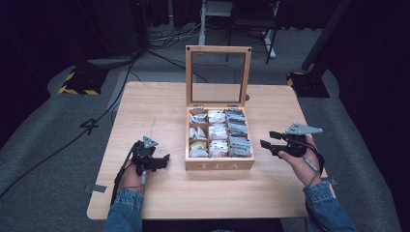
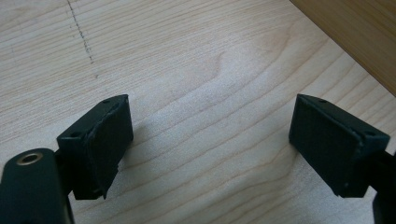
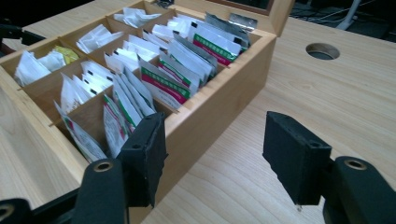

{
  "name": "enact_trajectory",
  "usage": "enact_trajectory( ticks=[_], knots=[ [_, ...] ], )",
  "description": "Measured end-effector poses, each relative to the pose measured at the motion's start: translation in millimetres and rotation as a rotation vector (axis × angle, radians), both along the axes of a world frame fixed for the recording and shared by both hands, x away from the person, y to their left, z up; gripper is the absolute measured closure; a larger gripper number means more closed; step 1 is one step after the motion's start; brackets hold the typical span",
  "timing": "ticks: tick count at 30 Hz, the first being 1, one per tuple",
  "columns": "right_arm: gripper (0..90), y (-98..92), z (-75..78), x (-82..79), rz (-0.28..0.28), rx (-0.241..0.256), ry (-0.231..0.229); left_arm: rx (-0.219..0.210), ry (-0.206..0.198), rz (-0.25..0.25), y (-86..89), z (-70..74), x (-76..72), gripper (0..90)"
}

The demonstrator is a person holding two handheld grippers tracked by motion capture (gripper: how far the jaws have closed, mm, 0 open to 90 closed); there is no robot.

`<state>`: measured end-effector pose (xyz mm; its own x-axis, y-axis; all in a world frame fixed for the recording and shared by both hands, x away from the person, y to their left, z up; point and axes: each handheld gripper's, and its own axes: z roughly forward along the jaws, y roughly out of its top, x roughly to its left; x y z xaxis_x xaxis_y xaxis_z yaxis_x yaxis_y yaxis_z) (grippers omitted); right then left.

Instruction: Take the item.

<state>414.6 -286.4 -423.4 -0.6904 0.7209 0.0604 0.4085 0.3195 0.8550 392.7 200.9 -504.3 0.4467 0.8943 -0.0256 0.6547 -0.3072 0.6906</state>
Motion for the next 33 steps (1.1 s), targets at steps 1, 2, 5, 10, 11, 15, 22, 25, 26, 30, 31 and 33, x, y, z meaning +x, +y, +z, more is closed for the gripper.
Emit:
enact_trajectory(
  ticks=[1, 2, 5, 10, 11, 15, 22, 25, 26, 30, 31, 33],
  knots=[
    [40.0, 3.4, 3.1, -0.1, 0.007, 0.000, -0.001, 0.000, 0.001, -0.004, 0.2, 0.0, 0.1, 13.4],
    [40.0, 4.2, 4.1, 0.0, 0.015, -0.002, -0.003, 0.001, 0.001, -0.006, 0.4, 0.0, 0.1, 13.3],
    [40.1, 9.4, 8.5, 0.0, 0.026, 0.006, -0.011, 0.001, 0.002, -0.006, 0.5, -0.1, 0.2, 11.8],
    [40.3, 20.9, 15.1, 0.5, 0.058, 0.017, -0.017, 0.020, 0.031, -0.008, -1.3, -1.0, 2.9, 0.0],
    [40.3, 23.5, 16.1, 0.7, 0.065, 0.018, -0.018, 0.021, 0.032, -0.009, -1.2, -1.0, 2.9, 0.0],
    [40.4, 31.4, 19.2, 0.8, 0.085, 0.023, -0.018, 0.021, 0.032, -0.009, -1.2, -1.0, 2.9, 0.0],
    [40.5, 53.9, 26.3, 2.7, 0.138, 0.032, -0.019, 0.019, 0.032, -0.010, -1.0, -1.0, 3.0, 0.0],
    [40.5, 62.4, 28.9, 3.7, 0.154, 0.041, -0.022, 0.020, 0.032, -0.010, -1.0, -1.0, 3.0, 0.0],
    [40.7, 64.0, 29.5, 3.9, 0.157, 0.043, -0.022, 0.019, 0.032, -0.010, -1.1, -1.0, 3.0, 0.0],
    [42.6, 71.5, 30.6, 4.2, 0.173, 0.047, -0.016, 0.021, 0.031, -0.010, -1.0, -1.0, 3.1, 0.0],
    [45.6, 77.6, 29.3, 4.1, 0.190, 0.039, -0.001, 0.020, 0.031, -0.010, -1.1, -1.1, 3.1, 0.0],
    [49.2, 81.9, 27.8, 4.3, 0.204, 0.029, 0.015, 0.020, 0.032, -0.009, -1.0, -1.0, 3.0, 0.0]
  ],
)
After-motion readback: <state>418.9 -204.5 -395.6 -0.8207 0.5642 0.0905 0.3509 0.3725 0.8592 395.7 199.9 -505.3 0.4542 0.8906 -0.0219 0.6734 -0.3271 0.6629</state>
